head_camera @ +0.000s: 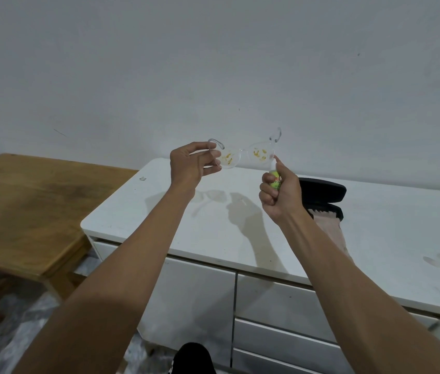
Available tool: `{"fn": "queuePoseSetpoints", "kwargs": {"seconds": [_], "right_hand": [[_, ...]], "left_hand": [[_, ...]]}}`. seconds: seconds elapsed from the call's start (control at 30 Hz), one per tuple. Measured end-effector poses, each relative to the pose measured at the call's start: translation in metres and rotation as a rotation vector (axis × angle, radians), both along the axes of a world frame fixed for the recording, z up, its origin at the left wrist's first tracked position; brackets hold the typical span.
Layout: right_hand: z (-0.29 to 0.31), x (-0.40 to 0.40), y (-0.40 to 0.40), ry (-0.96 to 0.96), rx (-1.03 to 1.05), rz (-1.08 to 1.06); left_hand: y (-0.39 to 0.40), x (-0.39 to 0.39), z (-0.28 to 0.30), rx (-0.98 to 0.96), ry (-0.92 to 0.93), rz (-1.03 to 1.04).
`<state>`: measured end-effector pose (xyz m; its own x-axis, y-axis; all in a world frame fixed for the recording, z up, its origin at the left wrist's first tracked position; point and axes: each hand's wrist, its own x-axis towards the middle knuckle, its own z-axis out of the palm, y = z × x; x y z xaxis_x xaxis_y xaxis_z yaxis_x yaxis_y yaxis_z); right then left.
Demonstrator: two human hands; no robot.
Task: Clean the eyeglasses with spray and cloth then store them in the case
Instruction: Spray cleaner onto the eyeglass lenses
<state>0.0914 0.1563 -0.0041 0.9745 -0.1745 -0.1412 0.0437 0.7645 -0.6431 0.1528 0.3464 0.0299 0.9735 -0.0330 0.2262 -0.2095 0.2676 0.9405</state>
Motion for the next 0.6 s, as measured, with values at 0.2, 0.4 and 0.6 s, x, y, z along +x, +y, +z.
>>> {"fn": "queuePoseSetpoints", "kwargs": {"seconds": [0.2, 0.4, 0.6], "right_hand": [[-0.006, 0.002, 0.003, -0.019, -0.018, 0.049], [-0.007, 0.003, 0.024, 0.009, -0.039, 0.195], [-0.002, 0.007, 0.041, 0.027, -0.004, 0.186]], "left_hand": [[-0.003, 0.0, -0.002, 0.01, 0.004, 0.003], [-0.006, 0.0, -0.002, 0.007, 0.007, 0.0], [-0.005, 0.0, -0.001, 0.01, 0.01, -0.002]]}}
